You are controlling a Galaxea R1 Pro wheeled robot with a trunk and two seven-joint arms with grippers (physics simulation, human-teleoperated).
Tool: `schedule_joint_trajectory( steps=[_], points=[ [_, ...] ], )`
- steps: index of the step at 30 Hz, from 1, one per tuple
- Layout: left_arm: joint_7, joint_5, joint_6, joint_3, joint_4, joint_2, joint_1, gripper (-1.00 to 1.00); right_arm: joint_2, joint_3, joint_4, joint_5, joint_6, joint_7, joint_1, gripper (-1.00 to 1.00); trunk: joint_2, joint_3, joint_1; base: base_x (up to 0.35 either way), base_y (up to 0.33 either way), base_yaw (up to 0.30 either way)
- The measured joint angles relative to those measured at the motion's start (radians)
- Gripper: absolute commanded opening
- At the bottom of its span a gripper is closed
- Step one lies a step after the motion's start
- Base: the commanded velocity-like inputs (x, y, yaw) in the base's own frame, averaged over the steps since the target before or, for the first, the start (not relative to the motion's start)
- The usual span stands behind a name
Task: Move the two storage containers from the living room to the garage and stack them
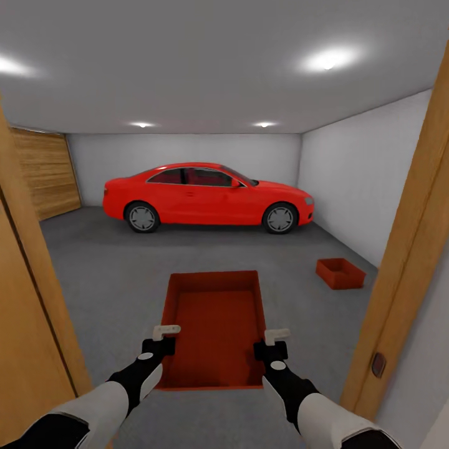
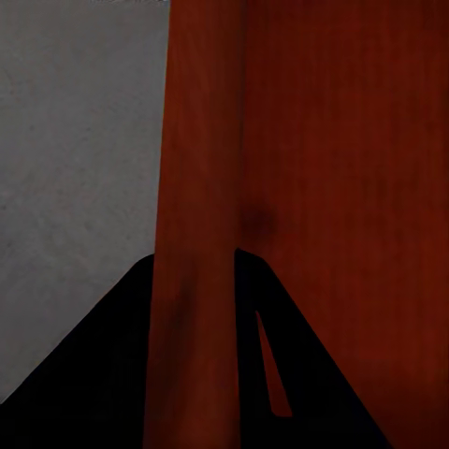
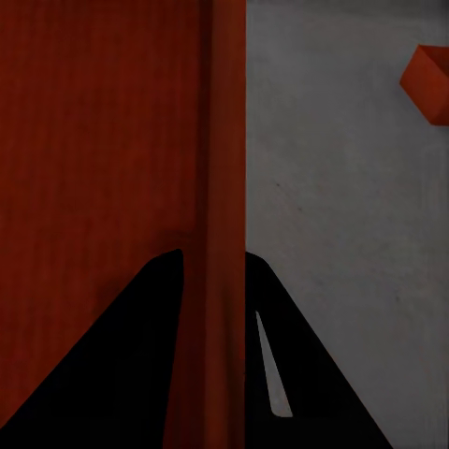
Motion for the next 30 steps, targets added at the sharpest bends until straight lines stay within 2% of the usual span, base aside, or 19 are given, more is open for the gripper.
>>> schedule_joint_trajectory(
  steps=[30],
  points=[
    [0.000,-0.001,0.000,0.001,0.000,0.000,0.000,-1.00,0.000,0.000,0.000,0.000,0.000,0.000,0.000,-1.00,0.000,0.000,0.000,0.321,0.000,0.000]
  ],
)
